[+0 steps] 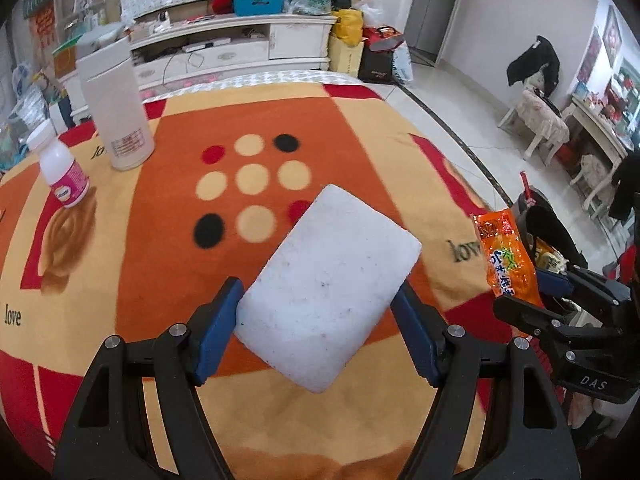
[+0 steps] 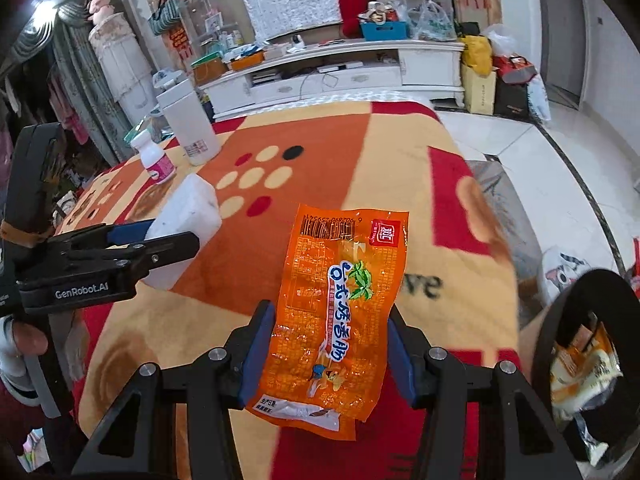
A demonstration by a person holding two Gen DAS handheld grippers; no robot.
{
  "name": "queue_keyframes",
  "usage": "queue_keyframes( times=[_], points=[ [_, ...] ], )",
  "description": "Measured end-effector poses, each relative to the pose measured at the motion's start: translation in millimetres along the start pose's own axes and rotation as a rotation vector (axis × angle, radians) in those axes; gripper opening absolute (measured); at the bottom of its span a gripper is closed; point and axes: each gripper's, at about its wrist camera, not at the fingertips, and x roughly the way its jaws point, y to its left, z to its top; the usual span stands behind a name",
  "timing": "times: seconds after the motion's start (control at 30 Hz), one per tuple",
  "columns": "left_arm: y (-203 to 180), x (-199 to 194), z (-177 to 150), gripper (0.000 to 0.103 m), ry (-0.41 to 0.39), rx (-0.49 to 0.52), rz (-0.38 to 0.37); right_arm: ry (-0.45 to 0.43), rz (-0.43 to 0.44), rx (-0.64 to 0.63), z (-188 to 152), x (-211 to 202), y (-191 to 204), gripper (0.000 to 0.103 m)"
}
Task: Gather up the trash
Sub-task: 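Carry the white sponge and orange snack bag over the black trash bin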
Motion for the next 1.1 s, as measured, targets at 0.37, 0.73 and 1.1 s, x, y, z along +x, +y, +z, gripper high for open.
queue_keyframes(
  times=[0.37, 0.73, 1.1],
  points=[
    [-64, -2, 6, 0.074, -0.032, 0.090, -0.051, -0.034, -0.054, 0.063, -18, -38, -43, 0.051],
    [-125, 11, 19, 0.074, -0.013, 0.139, -0.162, -0.047, -0.138, 0.160, -40, -68, -103, 0.051],
    [-175, 31, 23, 0.074, 0.028, 0.178, -0.215, -0.059, -0.202, 0.236, -53, -84, -154, 0.051]
  ],
)
